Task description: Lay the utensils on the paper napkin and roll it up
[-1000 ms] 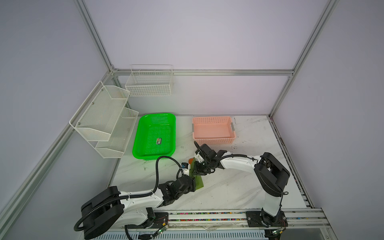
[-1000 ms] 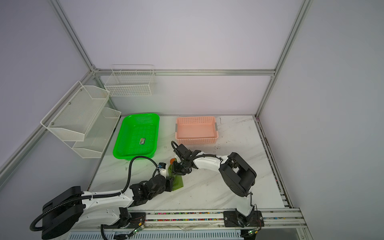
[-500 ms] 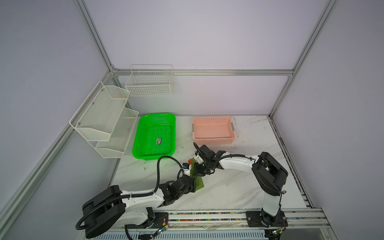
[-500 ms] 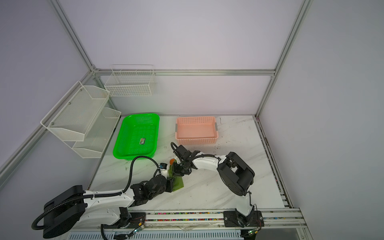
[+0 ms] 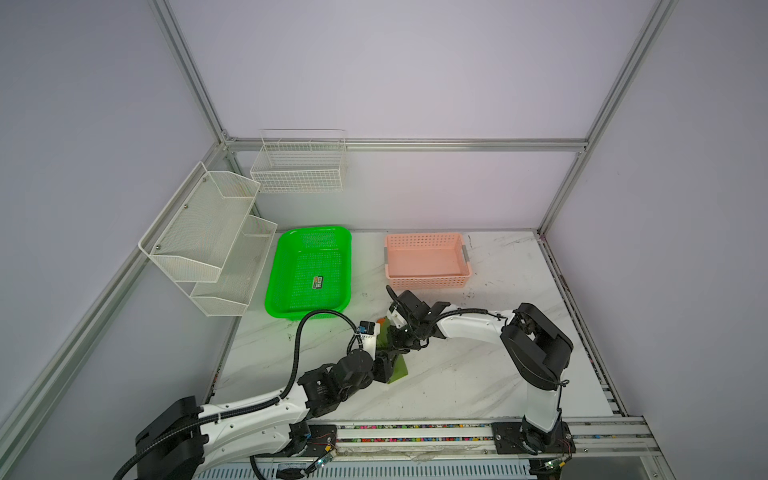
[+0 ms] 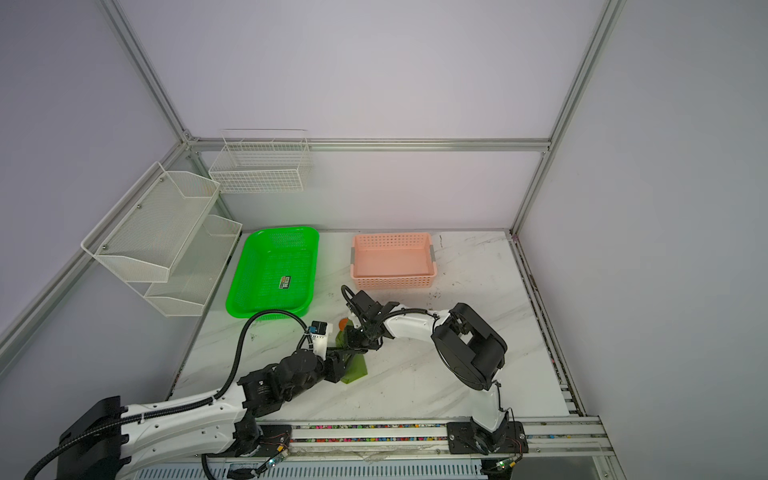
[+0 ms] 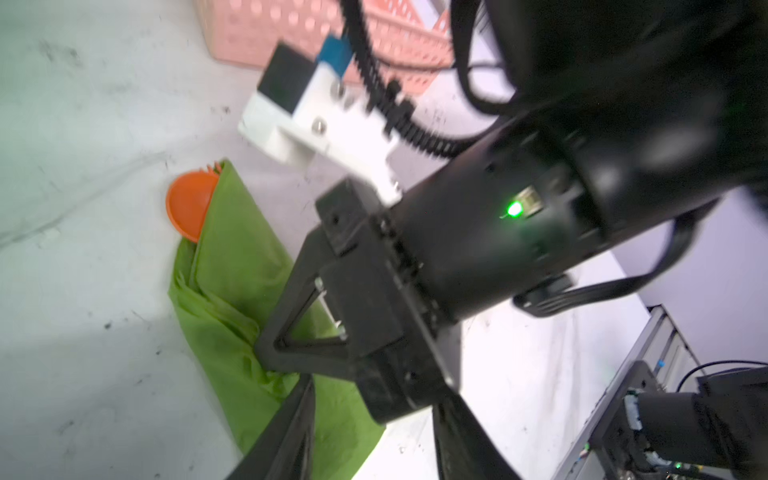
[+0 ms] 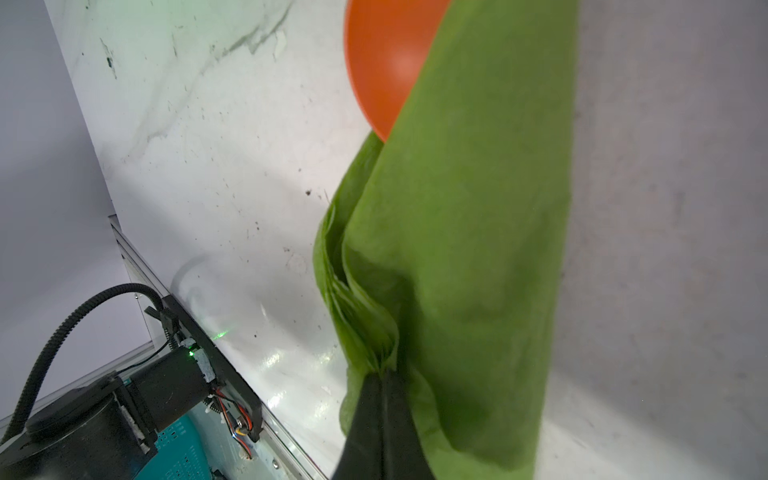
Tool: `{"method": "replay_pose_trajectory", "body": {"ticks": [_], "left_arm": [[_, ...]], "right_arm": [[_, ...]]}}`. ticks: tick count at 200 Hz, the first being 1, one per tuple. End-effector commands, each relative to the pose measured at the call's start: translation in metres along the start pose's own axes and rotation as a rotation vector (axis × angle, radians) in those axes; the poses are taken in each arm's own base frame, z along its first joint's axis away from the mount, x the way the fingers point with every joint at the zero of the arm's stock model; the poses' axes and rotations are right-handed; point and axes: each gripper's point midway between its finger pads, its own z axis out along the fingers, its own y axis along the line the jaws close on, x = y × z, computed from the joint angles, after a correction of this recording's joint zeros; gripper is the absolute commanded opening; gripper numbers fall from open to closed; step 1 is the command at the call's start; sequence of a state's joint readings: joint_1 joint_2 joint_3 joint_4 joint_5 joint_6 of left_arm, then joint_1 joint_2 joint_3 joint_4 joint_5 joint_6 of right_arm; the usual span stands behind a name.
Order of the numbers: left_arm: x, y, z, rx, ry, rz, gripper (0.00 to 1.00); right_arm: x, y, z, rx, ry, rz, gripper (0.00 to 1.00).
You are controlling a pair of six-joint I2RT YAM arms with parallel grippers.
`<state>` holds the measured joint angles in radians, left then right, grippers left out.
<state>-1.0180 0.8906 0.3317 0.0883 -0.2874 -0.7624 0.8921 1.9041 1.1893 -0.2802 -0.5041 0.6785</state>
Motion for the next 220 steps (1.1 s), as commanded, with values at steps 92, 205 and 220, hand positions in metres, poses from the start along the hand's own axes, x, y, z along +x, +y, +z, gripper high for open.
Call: {"method": "replay_pose_trajectory", "body": {"ticks": [92, 205, 220], "left_arm": [[-0.084, 0.036, 0.004, -0.043, -0.183, -0.095, 0.25], [-0.072, 0.013, 0.082, 0.082, 0.011, -0.111, 0.18], [-0.062, 0.020, 0.086, 0.070, 0.041, -0.120, 0.16]], "right_arm": [[0.017, 0.006, -0.002, -0.072, 0.024, -0.033, 0.00], [0.015, 0.015, -0.011, -0.094, 0.005, -0.055, 0.00], [0.014, 0.014, -0.012, -0.093, 0.000, -0.052, 0.00]]}}
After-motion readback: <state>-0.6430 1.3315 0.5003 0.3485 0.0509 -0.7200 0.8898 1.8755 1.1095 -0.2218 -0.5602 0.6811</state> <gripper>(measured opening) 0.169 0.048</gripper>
